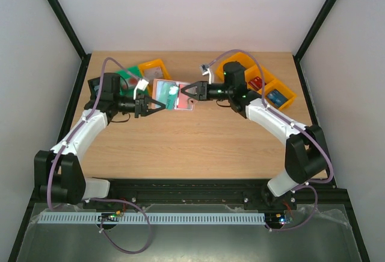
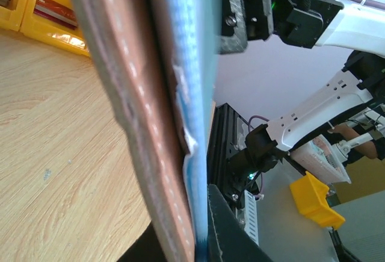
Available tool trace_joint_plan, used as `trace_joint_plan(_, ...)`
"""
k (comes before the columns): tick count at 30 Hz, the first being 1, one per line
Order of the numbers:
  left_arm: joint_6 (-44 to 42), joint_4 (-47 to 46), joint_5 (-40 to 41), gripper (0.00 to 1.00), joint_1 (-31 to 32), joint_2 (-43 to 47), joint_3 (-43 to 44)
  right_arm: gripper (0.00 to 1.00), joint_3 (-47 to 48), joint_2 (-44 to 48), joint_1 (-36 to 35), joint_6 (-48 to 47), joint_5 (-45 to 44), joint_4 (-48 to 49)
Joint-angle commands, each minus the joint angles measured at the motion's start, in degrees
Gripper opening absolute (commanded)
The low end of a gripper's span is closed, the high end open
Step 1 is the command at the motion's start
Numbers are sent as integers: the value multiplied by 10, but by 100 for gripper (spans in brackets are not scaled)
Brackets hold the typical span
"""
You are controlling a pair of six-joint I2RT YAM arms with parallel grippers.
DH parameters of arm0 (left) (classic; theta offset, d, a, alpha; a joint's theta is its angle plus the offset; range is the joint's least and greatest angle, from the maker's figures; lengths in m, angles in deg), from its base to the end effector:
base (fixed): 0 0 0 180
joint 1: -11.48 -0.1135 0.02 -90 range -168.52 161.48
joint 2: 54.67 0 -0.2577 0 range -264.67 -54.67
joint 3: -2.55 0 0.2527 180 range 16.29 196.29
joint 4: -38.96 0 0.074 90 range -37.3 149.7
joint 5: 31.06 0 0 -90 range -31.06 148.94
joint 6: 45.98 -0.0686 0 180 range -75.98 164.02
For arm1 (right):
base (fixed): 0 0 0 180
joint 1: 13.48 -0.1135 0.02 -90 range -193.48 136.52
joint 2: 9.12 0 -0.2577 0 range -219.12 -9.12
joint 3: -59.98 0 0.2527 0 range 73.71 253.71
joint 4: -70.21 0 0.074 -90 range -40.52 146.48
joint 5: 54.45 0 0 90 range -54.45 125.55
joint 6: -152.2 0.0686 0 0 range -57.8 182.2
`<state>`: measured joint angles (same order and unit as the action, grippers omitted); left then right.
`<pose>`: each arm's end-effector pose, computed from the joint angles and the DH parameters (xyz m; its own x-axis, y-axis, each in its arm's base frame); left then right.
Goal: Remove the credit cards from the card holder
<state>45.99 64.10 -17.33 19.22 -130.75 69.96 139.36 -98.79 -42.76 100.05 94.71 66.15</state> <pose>0.2713 -0.1041 0.2753 -0.5796 0.0705 -0.8118 0.8123 0.1290 -0.5688 0.2965 0.2338 0.2990 -0.7697 -0.0710 -0.6344 -0.6382 0.1062 0.7625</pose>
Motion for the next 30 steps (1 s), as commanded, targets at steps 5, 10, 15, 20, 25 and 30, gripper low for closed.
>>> trace_joint_plan(5, -14, 7, 35, 2, -6, 6, 10, 38, 16, 94, 33, -139, -267, -154)
trace_joint_plan(10, -17, 8, 42, 2, -8, 5, 8, 38, 8, 140, 33, -178, -288, -157)
trace_joint_plan(15, -14, 5, 46, 2, -8, 5, 6, 37, -14, 169, 33, -175, -251, -115)
trace_joint_plan(20, -9, 1, 48, 2, -8, 4, 4, 37, -37, 184, 33, -160, -208, -67)
trace_joint_plan(25, -10, 1, 46, 2, -8, 5, 3, 36, -39, 184, 33, -161, -202, -61)
trace_joint_plan(30, -9, -1, 44, 2, -8, 4, 1, 36, -43, 182, 33, -146, -179, -41)
